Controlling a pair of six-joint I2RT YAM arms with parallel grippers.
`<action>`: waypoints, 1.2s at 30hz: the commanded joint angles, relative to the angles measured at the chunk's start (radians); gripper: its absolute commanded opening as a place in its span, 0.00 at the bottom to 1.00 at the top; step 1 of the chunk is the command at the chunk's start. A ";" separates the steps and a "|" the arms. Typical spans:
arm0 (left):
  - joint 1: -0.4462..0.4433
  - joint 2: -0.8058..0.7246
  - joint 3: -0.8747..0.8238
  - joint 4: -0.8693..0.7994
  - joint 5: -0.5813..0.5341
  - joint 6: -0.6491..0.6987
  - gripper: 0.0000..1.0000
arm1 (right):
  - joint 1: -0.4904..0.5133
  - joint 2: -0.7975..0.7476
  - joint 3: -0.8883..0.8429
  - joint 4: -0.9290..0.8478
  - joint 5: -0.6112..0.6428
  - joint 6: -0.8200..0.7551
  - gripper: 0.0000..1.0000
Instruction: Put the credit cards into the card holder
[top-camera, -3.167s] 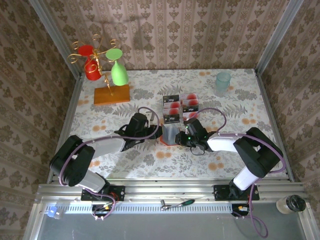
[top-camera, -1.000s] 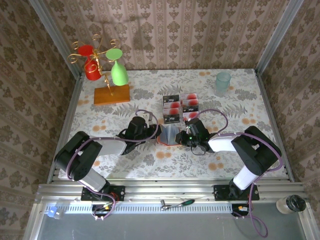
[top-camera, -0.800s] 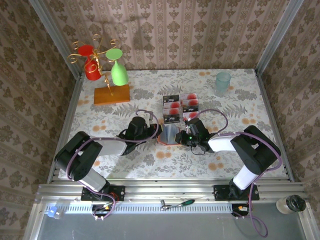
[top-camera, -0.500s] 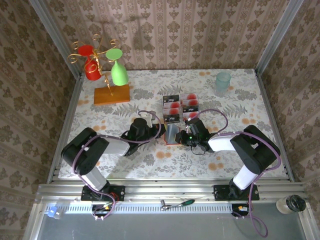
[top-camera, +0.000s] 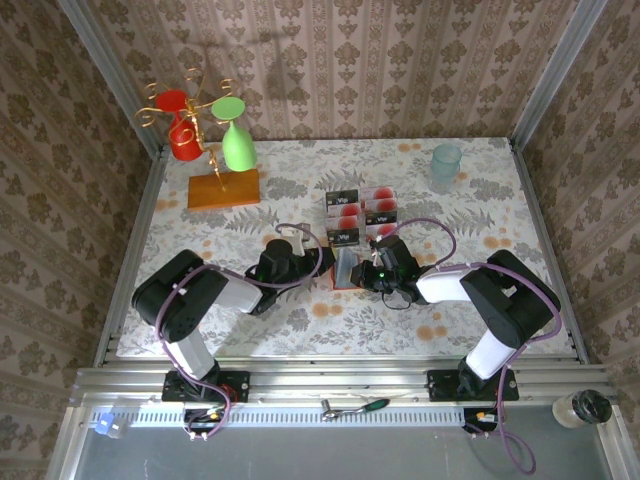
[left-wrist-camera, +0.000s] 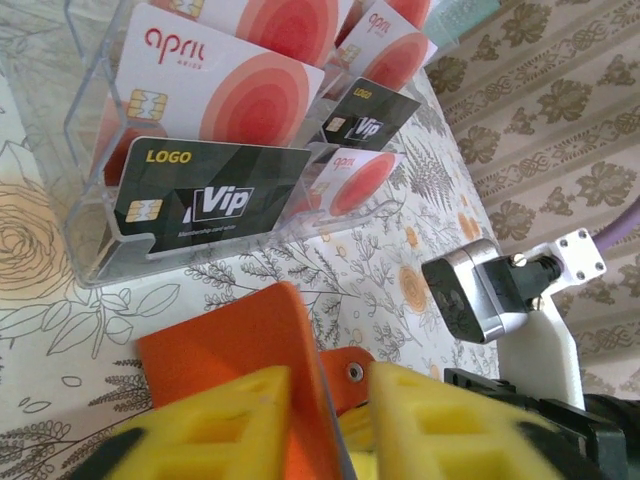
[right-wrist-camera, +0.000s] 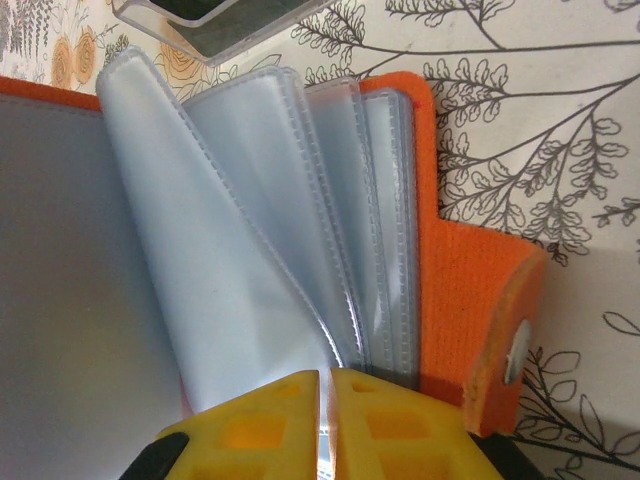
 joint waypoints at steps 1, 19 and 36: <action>-0.001 -0.039 -0.023 0.015 -0.007 0.018 0.33 | -0.006 0.038 -0.038 -0.111 0.020 0.011 0.14; 0.024 -0.083 -0.062 -0.020 -0.026 0.024 0.12 | 0.001 -0.024 -0.095 -0.129 0.026 0.038 0.12; -0.050 -0.191 -0.055 -0.317 -0.103 0.097 0.00 | 0.077 -0.186 -0.144 -0.208 0.049 0.088 0.11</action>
